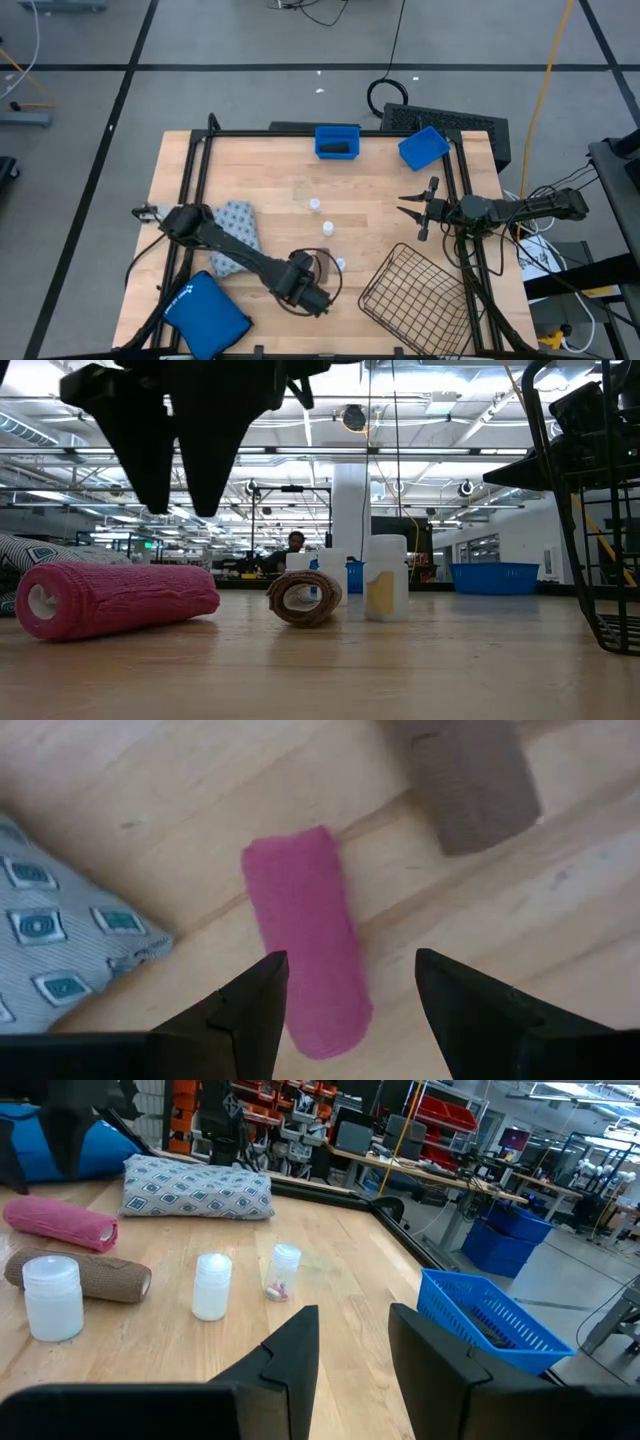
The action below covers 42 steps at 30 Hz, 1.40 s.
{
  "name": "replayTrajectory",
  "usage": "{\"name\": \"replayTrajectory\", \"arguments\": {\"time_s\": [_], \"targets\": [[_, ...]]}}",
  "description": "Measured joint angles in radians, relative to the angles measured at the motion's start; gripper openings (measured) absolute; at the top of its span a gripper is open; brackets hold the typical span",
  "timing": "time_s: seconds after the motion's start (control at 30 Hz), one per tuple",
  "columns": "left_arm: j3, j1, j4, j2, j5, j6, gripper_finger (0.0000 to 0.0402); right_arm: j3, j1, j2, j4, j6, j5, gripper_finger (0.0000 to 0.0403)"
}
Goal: Pick & Place Medicine items
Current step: Put the pink rolled gauze into the left blue bin
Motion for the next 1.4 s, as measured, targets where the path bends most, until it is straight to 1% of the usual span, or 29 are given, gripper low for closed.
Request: {"name": "replayTrajectory", "arguments": {"time_s": [0.2,0.37,0.57,0.67,0.87,0.97,1.1,1.2,1.27,1.4], "targets": [[-0.030,-0.022,0.008,0.000,0.001,-0.053,0.0230,0.000,0.000,0.000,0.000,0.000,0.000,0.0116],[-0.087,-0.011,0.114,-0.001,0.064,-0.014,0.0230,0.000,0.000,0.000,0.000,0.000,0.000,0.0116],[-0.175,0.004,0.151,-0.012,0.058,0.004,0.0230,0.000,0.000,0.000,0.000,0.000,0.000,0.0116],[-0.194,-0.009,0.148,-0.029,0.036,-0.010,0.0230,0.000,0.000,0.000,0.000,0.000,0.000,0.0116],[-0.255,-0.048,0.182,-0.141,-0.072,-0.110,0.0229,0.000,0.000,0.001,0.002,0.000,0.000,0.0116],[-0.328,-0.064,0.270,-0.187,-0.080,-0.143,0.0230,0.000,0.000,0.001,0.002,0.000,0.001,0.0116],[-0.438,-0.055,0.508,-0.208,-0.075,-0.141,0.0230,0.000,0.000,0.001,0.002,0.000,0.000,0.0116],[-0.490,-0.036,0.639,-0.209,-0.058,-0.120,0.0230,0.000,0.000,0.002,0.002,0.000,0.001,0.0116],[-0.516,-0.025,0.675,-0.211,-0.040,-0.121,0.0229,0.000,0.000,0.002,0.002,0.000,0.000,0.0116],[-0.535,-0.010,0.665,-0.214,-0.006,-0.131,0.0229,0.000,0.000,0.002,0.002,0.000,0.000,0.0116]]}}
